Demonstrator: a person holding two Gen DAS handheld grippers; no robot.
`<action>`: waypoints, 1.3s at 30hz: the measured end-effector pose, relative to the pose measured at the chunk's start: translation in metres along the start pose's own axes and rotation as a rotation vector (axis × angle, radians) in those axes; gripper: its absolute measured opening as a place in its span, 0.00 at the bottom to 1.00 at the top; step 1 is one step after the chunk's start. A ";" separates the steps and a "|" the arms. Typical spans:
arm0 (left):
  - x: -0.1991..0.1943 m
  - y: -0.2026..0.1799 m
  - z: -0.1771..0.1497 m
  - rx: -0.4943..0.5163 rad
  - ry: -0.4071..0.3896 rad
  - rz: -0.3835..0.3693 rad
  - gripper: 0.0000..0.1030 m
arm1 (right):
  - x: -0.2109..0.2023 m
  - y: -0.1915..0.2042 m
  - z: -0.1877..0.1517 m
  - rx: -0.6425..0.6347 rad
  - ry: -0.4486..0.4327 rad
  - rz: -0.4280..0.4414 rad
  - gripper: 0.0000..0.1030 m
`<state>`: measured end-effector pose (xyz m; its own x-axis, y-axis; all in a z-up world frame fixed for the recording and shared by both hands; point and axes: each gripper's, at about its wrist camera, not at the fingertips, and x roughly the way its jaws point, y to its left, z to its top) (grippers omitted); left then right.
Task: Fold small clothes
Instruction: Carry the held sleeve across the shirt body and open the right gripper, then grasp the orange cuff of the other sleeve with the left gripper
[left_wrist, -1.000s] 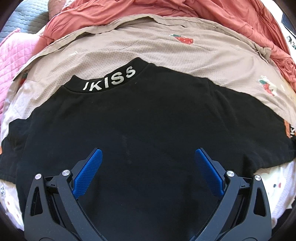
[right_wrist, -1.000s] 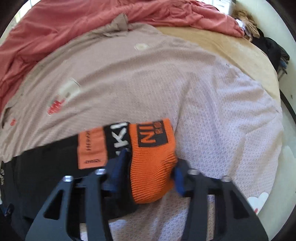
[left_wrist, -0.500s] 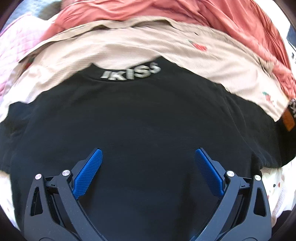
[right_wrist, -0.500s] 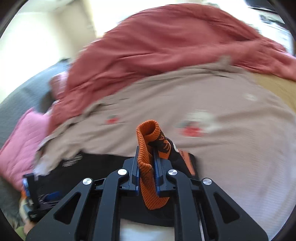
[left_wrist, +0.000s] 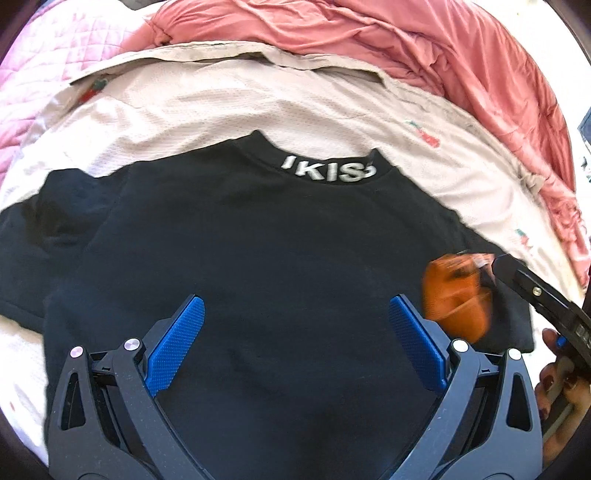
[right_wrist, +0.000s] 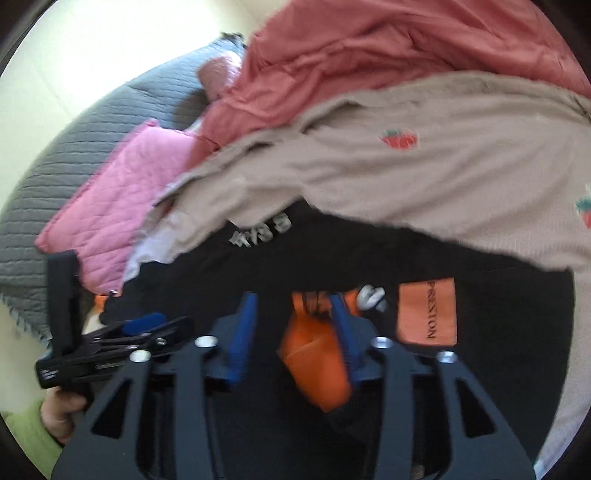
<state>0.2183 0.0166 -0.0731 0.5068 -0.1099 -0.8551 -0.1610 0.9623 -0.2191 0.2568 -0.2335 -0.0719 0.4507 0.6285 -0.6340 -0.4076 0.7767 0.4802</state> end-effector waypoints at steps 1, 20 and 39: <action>0.000 -0.005 0.001 0.003 -0.002 -0.018 0.91 | -0.011 -0.003 0.004 0.000 -0.037 -0.001 0.45; 0.062 -0.112 -0.005 -0.055 0.125 -0.217 0.08 | -0.047 -0.077 0.006 0.169 -0.088 -0.335 0.47; -0.053 0.021 0.047 -0.117 -0.221 -0.116 0.02 | -0.038 -0.058 0.009 0.085 -0.116 -0.335 0.47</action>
<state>0.2273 0.0545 -0.0103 0.6981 -0.1481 -0.7005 -0.1817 0.9097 -0.3734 0.2704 -0.3015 -0.0702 0.6373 0.3357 -0.6937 -0.1572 0.9378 0.3094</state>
